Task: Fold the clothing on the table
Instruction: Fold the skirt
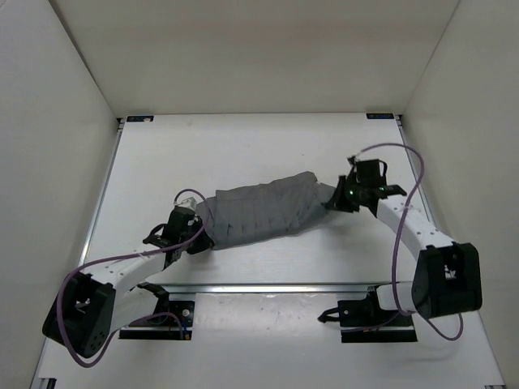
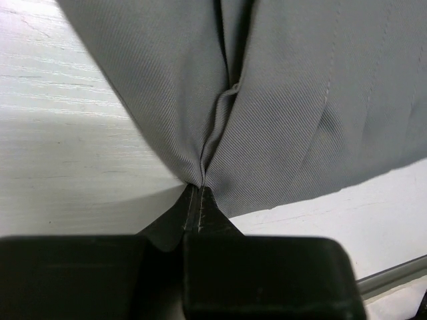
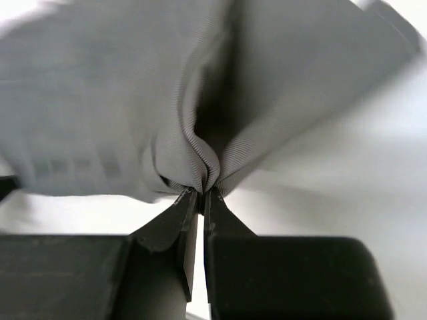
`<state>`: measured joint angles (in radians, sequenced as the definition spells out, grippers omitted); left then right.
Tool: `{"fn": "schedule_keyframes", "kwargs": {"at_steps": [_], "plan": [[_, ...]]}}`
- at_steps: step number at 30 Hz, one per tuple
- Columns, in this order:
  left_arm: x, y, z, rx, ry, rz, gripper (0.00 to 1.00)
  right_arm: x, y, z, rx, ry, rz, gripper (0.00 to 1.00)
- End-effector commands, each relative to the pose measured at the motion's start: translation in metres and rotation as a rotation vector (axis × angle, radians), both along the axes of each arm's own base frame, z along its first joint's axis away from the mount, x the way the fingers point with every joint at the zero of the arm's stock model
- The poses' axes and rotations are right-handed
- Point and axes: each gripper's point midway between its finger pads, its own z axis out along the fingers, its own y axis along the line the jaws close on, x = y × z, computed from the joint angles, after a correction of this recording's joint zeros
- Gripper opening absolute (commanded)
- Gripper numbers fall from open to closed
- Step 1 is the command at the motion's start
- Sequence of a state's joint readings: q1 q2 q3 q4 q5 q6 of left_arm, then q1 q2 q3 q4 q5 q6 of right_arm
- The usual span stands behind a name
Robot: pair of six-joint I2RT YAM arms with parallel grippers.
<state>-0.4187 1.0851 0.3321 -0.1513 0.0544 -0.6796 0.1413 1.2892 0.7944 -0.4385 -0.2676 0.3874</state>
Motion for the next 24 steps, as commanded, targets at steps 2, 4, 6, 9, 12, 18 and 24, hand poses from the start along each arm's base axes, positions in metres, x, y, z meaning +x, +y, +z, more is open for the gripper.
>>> {"fn": "schedule_keyframes", "kwargs": {"at_steps": [2, 4, 6, 9, 12, 18, 24], "plan": [[-0.006, -0.002, -0.006, -0.025, 0.012, 0.001, 0.0, 0.041, 0.08, 0.062, 0.097, -0.199, 0.291, 0.0], [-0.005, 0.002, -0.007, -0.021, 0.012, 0.022, 0.0, 0.043, 0.135, 0.092, 0.131, -0.28, 0.437, 0.0], [-0.007, 0.0, -0.006, -0.035, 0.007, 0.017, 0.0, 0.036, 0.175, 0.091, 0.142, -0.275, 0.535, 0.0], [-0.008, 0.003, -0.007, -0.034, 0.011, 0.028, 0.0, 0.014, 0.23, 0.091, 0.173, -0.279, 0.717, 0.0], [-0.008, 0.008, -0.01, -0.021, 0.015, 0.039, 0.0, -0.009, 0.269, 0.084, 0.193, -0.239, 0.845, 0.0], [-0.012, 0.016, -0.013, -0.016, 0.015, 0.065, 0.0, -0.044, 0.303, 0.067, 0.23, -0.175, 0.967, 0.0], [-0.012, 0.016, -0.014, -0.019, 0.01, 0.066, 0.0, -0.065, 0.326, 0.051, 0.283, -0.133, 1.03, 0.0]]}}
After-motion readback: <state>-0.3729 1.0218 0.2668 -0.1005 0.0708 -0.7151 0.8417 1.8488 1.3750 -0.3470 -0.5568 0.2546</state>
